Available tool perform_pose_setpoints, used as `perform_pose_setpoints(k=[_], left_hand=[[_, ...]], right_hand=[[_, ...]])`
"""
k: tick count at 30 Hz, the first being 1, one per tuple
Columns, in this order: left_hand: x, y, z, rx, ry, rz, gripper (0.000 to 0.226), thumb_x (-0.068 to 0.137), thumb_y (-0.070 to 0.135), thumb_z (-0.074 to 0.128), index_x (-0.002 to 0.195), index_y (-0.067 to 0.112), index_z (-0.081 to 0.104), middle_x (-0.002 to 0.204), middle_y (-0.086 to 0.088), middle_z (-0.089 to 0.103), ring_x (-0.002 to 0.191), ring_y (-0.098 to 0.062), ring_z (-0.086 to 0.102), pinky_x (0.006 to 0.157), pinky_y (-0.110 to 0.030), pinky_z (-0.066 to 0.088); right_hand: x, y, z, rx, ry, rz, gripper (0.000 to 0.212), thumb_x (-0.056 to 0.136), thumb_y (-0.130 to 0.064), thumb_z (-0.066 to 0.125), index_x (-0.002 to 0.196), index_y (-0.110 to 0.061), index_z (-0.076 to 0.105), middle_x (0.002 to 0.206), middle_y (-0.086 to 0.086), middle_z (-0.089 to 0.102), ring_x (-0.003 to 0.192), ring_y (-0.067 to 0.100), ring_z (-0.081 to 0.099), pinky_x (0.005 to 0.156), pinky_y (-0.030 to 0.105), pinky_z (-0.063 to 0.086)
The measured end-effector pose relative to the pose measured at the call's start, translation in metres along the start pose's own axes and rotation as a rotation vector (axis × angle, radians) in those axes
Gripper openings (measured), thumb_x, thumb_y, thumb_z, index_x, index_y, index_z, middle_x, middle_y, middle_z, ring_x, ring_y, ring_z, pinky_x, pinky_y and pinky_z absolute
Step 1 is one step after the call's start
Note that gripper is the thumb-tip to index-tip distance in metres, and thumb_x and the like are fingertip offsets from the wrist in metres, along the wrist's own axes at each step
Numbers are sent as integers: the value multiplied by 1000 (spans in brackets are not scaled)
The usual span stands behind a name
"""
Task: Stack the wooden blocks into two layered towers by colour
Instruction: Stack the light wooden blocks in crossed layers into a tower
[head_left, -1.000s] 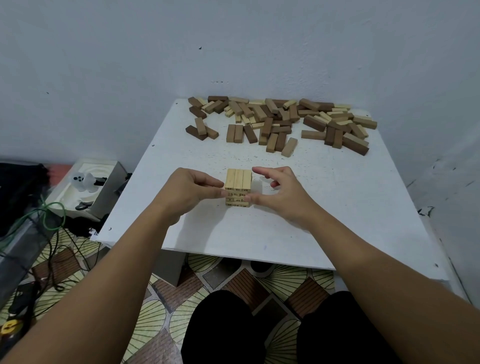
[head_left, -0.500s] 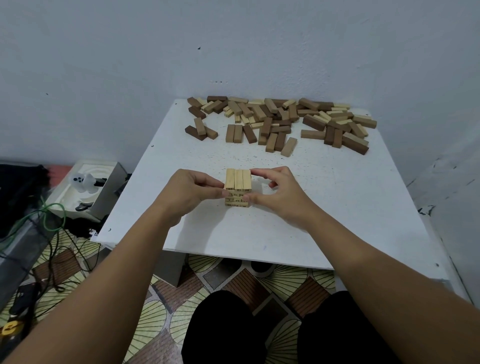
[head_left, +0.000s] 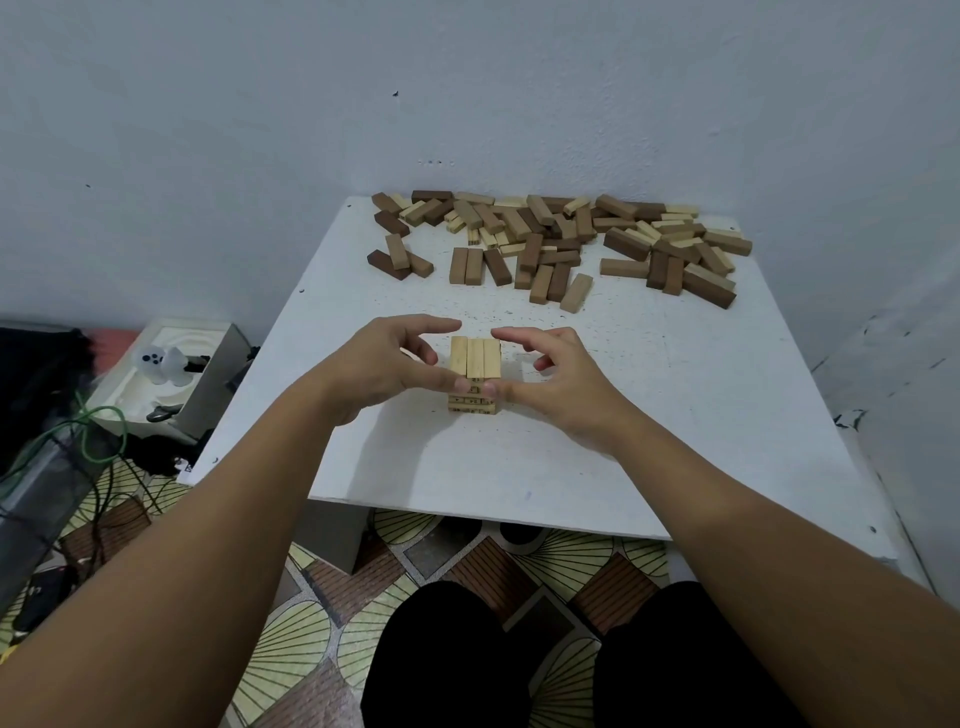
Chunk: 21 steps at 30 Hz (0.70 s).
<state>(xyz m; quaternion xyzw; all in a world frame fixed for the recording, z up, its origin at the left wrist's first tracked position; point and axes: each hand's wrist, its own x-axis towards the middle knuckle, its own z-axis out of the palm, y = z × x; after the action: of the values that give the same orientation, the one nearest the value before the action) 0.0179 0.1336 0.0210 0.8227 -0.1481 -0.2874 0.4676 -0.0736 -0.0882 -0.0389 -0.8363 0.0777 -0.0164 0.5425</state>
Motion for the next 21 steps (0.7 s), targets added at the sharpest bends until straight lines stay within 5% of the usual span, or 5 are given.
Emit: perform_pose_setpoints(k=[12, 21], left_hand=[[12, 0, -4, 84, -44, -7, 56, 77, 20, 91, 126, 38, 71, 110, -8, 62, 102, -19, 56, 75, -28, 47], [16, 1, -4, 126, -64, -3, 51, 79, 20, 90, 122, 38, 70, 113, -5, 59, 100, -16, 53, 72, -25, 44]], right_hand=[[1, -2, 0, 1, -1, -2, 63, 73, -51, 89, 130, -50, 62, 123, -12, 42, 113, 1, 42, 88, 26, 44], [4, -2, 1, -16, -6, 7, 63, 73, -52, 90, 128, -48, 61, 123, -12, 43, 115, 3, 42, 98, 38, 50]])
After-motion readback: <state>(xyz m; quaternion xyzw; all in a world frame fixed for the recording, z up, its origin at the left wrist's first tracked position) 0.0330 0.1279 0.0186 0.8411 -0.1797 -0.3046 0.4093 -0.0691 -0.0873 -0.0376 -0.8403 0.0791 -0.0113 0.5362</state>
